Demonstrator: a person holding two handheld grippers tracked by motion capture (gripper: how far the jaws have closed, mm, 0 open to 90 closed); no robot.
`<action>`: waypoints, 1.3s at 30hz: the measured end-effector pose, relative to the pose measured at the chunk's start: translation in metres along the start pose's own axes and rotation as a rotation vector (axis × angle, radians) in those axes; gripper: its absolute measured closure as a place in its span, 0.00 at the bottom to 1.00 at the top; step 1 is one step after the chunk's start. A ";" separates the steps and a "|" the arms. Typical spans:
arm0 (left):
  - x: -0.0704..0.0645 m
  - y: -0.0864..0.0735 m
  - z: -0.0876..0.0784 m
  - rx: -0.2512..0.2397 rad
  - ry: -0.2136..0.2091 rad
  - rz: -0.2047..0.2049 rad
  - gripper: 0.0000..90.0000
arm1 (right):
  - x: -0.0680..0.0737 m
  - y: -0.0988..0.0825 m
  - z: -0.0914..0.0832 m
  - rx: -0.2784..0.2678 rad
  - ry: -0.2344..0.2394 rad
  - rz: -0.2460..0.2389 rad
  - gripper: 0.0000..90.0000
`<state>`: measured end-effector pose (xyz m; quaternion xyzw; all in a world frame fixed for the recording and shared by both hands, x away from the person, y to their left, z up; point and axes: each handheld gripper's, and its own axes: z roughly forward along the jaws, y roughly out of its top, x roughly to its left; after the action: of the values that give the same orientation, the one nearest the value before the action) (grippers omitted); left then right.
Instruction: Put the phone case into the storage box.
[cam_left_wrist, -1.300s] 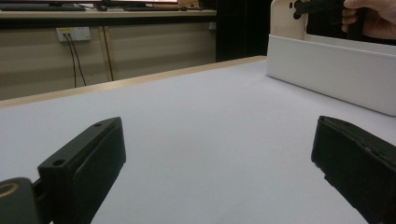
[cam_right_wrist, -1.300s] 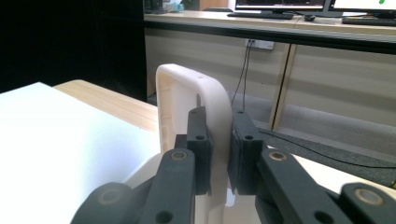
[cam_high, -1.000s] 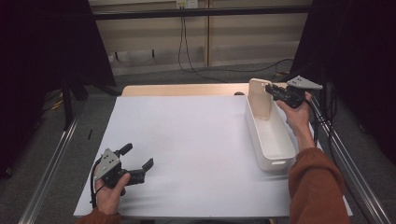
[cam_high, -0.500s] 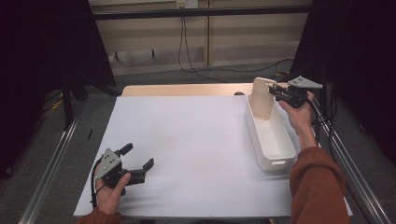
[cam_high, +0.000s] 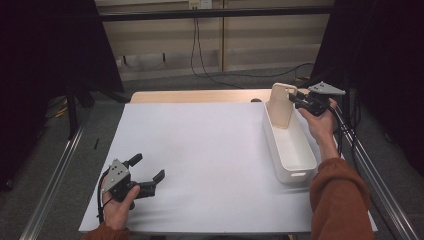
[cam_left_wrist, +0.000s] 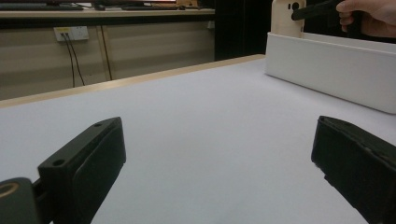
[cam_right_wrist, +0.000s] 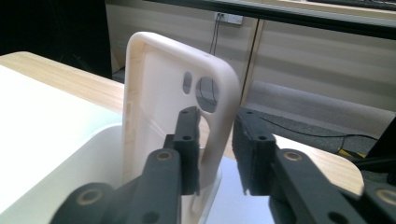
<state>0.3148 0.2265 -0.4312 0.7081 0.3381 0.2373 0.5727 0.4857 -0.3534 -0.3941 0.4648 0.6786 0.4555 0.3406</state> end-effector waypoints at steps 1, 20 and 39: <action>0.000 0.000 0.000 0.000 0.000 0.000 0.04 | 0.000 0.000 0.000 0.001 -0.001 0.000 0.78; 0.000 0.000 0.001 0.003 -0.001 0.003 0.04 | 0.000 -0.005 0.011 -0.025 0.019 0.004 0.88; 0.000 0.000 0.001 0.004 -0.003 0.003 0.04 | 0.000 -0.002 0.021 -0.020 0.020 0.007 0.78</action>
<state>0.3155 0.2255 -0.4315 0.7101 0.3366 0.2366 0.5714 0.5037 -0.3473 -0.4031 0.4591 0.6758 0.4682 0.3367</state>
